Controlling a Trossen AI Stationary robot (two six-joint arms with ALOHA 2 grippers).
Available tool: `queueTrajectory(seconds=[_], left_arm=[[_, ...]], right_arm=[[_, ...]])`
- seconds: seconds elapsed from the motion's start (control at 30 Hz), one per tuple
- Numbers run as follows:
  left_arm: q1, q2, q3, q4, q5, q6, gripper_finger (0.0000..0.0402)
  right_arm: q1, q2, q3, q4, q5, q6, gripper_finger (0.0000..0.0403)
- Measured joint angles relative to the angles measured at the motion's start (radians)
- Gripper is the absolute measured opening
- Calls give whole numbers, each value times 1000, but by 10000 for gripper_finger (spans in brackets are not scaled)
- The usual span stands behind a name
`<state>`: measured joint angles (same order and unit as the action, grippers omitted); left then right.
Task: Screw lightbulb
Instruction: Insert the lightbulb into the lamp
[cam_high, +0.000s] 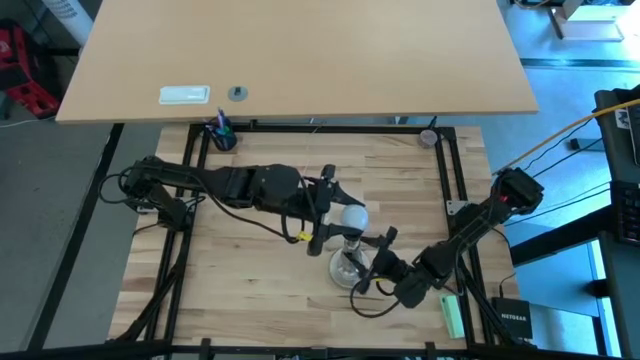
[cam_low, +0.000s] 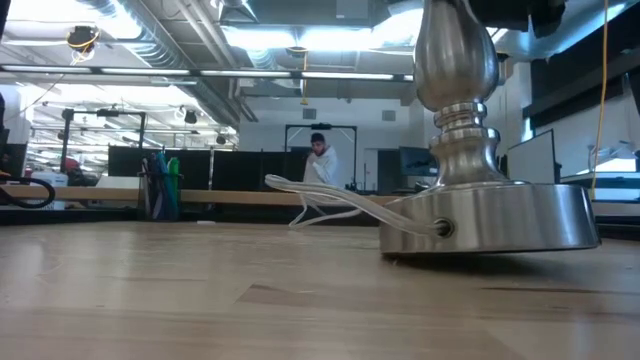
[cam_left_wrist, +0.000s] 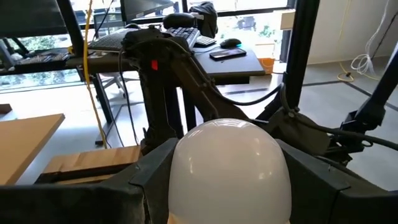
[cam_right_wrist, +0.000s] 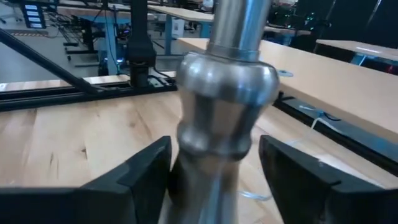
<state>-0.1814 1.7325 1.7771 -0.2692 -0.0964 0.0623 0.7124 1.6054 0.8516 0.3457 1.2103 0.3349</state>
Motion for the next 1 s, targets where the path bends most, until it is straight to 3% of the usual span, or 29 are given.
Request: queueTrajectory(seconds=[0.2,0.53,0.7,0.87,1.0], left_arm=[[0,-1,0,-10,4,1,221],[-19,-11,-2,-14,-3,44,221],[-40,-15,-2,-14,-14,81,221],[-37,-16,1,-42,23,87,221],[-13,-16,1,-45,159,80,221]], right_arm=[[-18,-1,0,17,-37,10,136],[-48,-106,-7,-107,-97,-139,136],[-131,-222,-60,-155,-364,-210,136],[-246,-302,-149,-2,-845,-399,136],[-357,-315,-171,44,-1264,-432,136]])
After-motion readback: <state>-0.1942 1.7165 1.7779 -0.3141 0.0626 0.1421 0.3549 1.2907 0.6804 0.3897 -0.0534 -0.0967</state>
